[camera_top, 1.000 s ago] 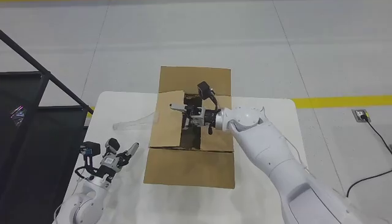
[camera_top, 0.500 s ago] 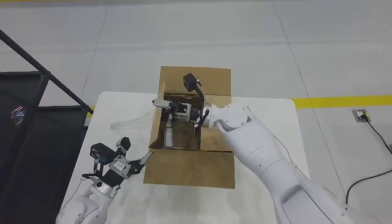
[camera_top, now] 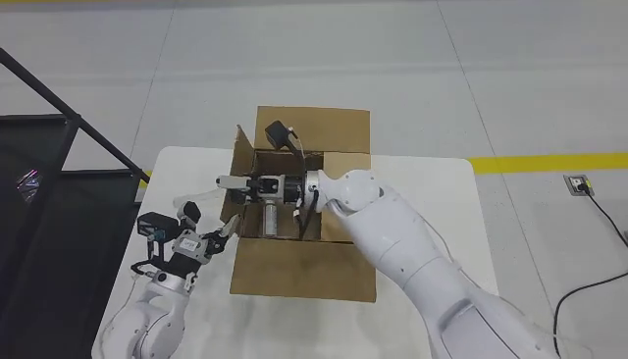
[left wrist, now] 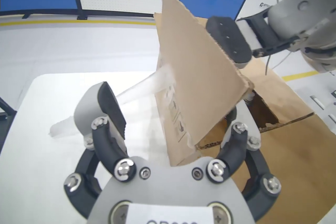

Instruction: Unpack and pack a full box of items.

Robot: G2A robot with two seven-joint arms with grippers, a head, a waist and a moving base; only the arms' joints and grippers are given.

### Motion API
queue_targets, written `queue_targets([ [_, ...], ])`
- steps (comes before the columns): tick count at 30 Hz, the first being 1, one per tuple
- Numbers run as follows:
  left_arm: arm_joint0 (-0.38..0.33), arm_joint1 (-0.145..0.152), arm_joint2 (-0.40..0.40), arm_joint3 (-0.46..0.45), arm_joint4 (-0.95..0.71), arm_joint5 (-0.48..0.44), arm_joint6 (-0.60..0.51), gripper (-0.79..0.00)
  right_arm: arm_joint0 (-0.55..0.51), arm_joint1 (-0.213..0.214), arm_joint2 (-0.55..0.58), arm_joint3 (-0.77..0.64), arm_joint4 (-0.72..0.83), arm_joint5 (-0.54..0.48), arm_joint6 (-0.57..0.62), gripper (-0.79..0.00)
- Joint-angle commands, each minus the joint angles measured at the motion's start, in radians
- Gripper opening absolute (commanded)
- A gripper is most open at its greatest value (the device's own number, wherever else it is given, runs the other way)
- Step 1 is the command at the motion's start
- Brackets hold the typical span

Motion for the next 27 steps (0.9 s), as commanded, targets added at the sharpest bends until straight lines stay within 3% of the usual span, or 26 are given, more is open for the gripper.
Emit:
queue_targets([
  [1,0.004,0.000,-0.011,0.005,-0.005,0.002,0.001,0.000,0.000,0.003,0.011,0.002,0.009,-0.017,0.021,0.000],
  [8,0.020,0.002,-0.069,0.034,-0.031,0.031,0.002,0.000,-0.023,0.046,0.089,-0.034,0.000,-0.145,0.024,0.000],
  [14,0.026,0.004,-0.110,0.080,-0.062,0.037,-0.021,0.000,-0.098,0.112,0.169,-0.158,-0.037,-0.142,0.038,0.000],
  [18,0.005,0.003,-0.108,0.131,-0.056,0.044,-0.046,0.000,-0.190,0.168,0.240,-0.307,-0.072,-0.120,0.061,0.000],
  [23,-0.033,0.001,-0.087,0.205,-0.031,0.047,-0.074,0.000,-0.370,0.243,0.354,-0.602,-0.102,-0.057,0.124,0.000],
  [27,-0.047,0.001,-0.077,0.233,-0.018,0.039,-0.073,0.000,-0.479,0.280,0.439,-0.749,-0.158,-0.042,0.121,0.000],
])
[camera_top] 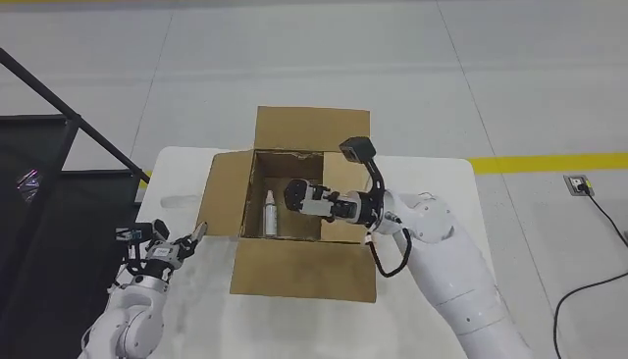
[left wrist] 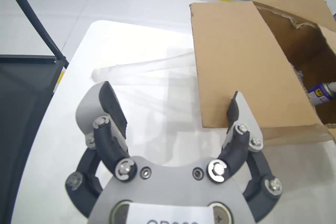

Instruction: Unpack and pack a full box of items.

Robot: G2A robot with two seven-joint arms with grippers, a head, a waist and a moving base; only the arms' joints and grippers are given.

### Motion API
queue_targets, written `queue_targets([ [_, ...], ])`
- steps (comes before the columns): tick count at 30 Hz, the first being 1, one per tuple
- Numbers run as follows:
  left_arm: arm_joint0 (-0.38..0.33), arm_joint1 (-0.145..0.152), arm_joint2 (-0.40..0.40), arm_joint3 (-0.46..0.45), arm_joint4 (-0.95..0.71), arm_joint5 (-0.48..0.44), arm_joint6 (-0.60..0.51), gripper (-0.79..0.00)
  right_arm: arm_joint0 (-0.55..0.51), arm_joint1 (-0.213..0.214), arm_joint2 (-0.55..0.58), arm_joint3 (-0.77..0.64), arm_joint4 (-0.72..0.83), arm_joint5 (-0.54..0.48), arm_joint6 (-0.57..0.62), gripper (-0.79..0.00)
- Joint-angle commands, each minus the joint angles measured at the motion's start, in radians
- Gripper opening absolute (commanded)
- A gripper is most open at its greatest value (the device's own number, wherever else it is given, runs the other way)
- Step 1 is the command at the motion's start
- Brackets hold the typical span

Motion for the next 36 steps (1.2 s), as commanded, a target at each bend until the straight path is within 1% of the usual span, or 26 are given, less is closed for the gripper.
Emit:
queue_targets([
  [1,-0.003,0.000,-0.001,0.008,0.000,-0.005,0.003,0.000,-0.016,0.004,0.016,-0.021,-0.013,-0.002,-0.014,0.000],
  [3,-0.002,0.000,-0.009,0.004,-0.007,-0.007,0.012,0.000,-0.016,0.004,0.016,-0.021,-0.013,-0.002,-0.014,0.000],
  [5,0.011,0.001,-0.026,-0.022,-0.025,-0.018,0.024,0.000,-0.016,0.004,0.016,-0.021,-0.013,-0.002,-0.014,0.000],
  [9,0.059,0.005,-0.072,-0.126,-0.056,-0.047,0.041,0.000,-0.021,0.005,0.014,-0.028,-0.018,0.002,-0.020,0.000],
  [13,0.105,0.008,-0.108,-0.269,-0.069,-0.068,0.030,0.000,-0.035,0.020,0.045,-0.058,-0.017,-0.012,-0.007,0.000],
  [15,0.135,0.009,-0.121,-0.369,-0.062,-0.077,0.026,0.000,-0.061,0.035,0.067,-0.105,-0.008,-0.011,-0.006,0.000],
  [16,0.144,0.009,-0.122,-0.398,-0.064,-0.079,0.024,0.000,-0.071,0.040,0.076,-0.121,-0.014,-0.011,-0.006,0.000],
  [17,0.162,0.009,-0.120,-0.452,-0.085,-0.094,0.008,0.000,-0.095,0.052,0.094,-0.156,-0.023,-0.012,-0.007,0.000],
  [18,0.168,0.009,-0.119,-0.486,-0.101,-0.107,-0.001,0.000,-0.109,0.058,0.104,-0.175,-0.027,-0.012,-0.007,0.000],
  [19,0.178,0.009,-0.125,-0.543,-0.093,-0.106,-0.015,0.000,-0.141,0.070,0.128,-0.212,-0.038,-0.013,-0.008,0.000],
  [20,0.184,0.009,-0.116,-0.581,-0.087,-0.109,-0.027,0.000,-0.166,0.080,0.147,-0.238,-0.044,-0.014,-0.009,0.000],
  [22,0.180,0.009,-0.090,-0.631,-0.094,-0.127,-0.065,0.000,-0.210,0.096,0.183,-0.276,-0.050,-0.016,-0.011,0.000],
  [23,0.161,0.010,-0.064,-0.654,-0.083,-0.128,-0.098,0.000,-0.246,0.109,0.214,-0.303,-0.053,-0.020,-0.015,0.000],
  [24,0.146,0.009,-0.047,-0.659,-0.073,-0.123,-0.114,0.000,-0.266,0.115,0.228,-0.316,-0.053,-0.022,-0.017,0.000],
  [26,0.083,0.006,0.031,-0.636,-0.066,-0.116,-0.179,0.000,-0.325,0.133,0.267,-0.356,-0.051,-0.029,-0.024,0.000],
  [28,-0.017,0.000,0.112,-0.575,-0.101,-0.090,-0.258,0.000,-0.384,0.152,0.308,-0.388,-0.046,-0.039,-0.034,0.000],
  [29,-0.084,-0.006,0.169,-0.525,-0.119,-0.069,-0.304,0.000,-0.422,0.164,0.332,-0.409,-0.046,-0.047,-0.042,0.000],
  [30,-0.114,-0.010,0.196,-0.501,-0.135,-0.057,-0.320,0.000,-0.441,0.171,0.343,-0.419,-0.046,-0.052,-0.046,0.000],
  [32,-0.218,-0.023,0.279,-0.410,-0.164,-0.021,-0.371,0.000,-0.508,0.193,0.375,-0.451,-0.049,-0.071,-0.066,0.000],
  [33,-0.243,-0.028,0.301,-0.385,-0.185,-0.011,-0.382,0.000,-0.527,0.200,0.384,-0.458,-0.049,-0.078,-0.073,0.000],
  [35,-0.321,-0.040,0.360,-0.303,-0.241,0.009,-0.438,0.000,-0.584,0.220,0.413,-0.463,-0.044,-0.106,-0.101,0.000],
  [36,-0.339,-0.044,0.374,-0.284,-0.263,0.011,-0.457,0.000,-0.597,0.224,0.421,-0.457,-0.044,-0.114,-0.109,0.000],
])
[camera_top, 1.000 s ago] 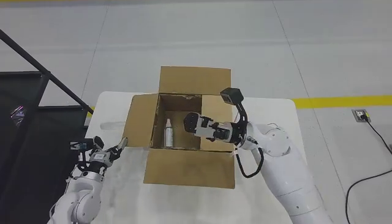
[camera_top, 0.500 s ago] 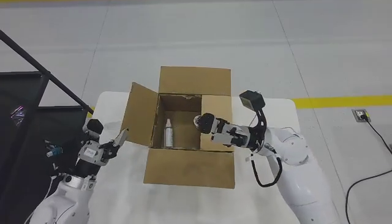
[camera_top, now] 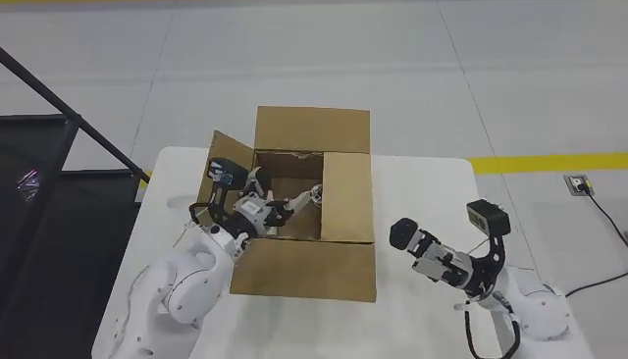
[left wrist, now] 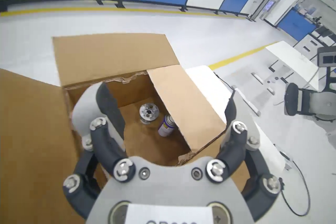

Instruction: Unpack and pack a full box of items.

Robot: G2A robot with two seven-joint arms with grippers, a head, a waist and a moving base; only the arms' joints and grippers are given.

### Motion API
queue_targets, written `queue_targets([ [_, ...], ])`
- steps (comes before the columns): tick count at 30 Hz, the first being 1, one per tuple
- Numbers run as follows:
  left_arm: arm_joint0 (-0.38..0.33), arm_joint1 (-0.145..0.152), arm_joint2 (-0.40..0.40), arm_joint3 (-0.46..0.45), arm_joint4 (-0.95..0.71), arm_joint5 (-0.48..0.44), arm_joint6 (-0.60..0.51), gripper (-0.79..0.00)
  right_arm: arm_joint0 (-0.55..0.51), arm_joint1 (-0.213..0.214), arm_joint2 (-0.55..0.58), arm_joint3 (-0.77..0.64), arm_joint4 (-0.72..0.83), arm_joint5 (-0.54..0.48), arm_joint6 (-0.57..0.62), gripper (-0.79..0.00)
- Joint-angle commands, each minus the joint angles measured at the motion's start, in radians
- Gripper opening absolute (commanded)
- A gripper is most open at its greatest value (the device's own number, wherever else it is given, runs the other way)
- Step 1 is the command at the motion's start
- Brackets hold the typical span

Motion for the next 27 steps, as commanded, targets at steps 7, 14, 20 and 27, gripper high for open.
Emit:
queue_targets([
  [7,-0.027,-0.003,0.019,0.030,-0.023,0.005,-0.023,0.000,-0.016,0.005,0.009,0.006,0.002,-0.009,-0.009,0.000],
  [14,-0.024,-0.004,0.020,0.031,-0.028,0.006,-0.021,0.000,-0.015,0.005,-0.005,-0.017,-0.014,0.009,-0.024,0.000],
  [20,-0.079,-0.018,0.038,0.149,-0.309,-0.013,-0.129,0.000,-0.003,0.011,-0.031,-0.042,-0.048,0.028,-0.047,0.000],
  [27,-0.192,-0.044,0.096,0.370,-0.592,-0.030,-0.274,0.000,-0.014,0.025,-0.011,-0.014,-0.027,0.040,-0.045,0.000],
])
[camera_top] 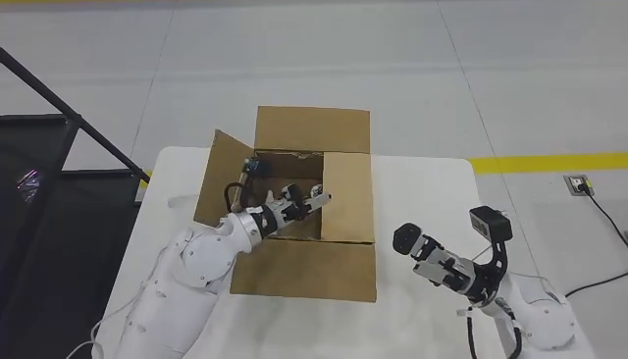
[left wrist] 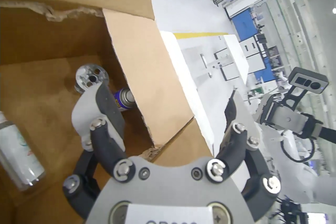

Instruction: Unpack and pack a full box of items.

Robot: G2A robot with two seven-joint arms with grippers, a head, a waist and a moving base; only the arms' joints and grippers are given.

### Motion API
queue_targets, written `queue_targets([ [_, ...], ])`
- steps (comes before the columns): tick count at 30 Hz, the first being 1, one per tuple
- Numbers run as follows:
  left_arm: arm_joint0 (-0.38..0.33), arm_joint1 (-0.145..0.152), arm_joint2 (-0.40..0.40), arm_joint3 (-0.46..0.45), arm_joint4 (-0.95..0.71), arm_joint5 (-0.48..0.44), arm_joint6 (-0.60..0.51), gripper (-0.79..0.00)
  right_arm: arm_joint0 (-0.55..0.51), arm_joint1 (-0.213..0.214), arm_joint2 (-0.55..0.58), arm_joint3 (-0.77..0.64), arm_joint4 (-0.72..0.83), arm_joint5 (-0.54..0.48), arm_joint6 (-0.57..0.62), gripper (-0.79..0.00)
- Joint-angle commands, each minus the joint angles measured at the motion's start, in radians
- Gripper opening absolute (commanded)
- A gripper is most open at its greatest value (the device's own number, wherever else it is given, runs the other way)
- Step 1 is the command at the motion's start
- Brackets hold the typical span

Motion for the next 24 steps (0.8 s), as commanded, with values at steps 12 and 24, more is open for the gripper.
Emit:
queue_targets([
  [12,-0.188,-0.055,0.134,0.326,-0.254,-0.071,-0.140,0.000,-0.019,0.022,0.024,0.027,0.040,-0.003,-0.007,0.000],
  [24,-0.229,-0.072,0.146,0.374,-0.300,-0.145,-0.128,0.000,-0.020,0.038,0.020,0.026,0.048,-0.004,-0.019,0.000],
])
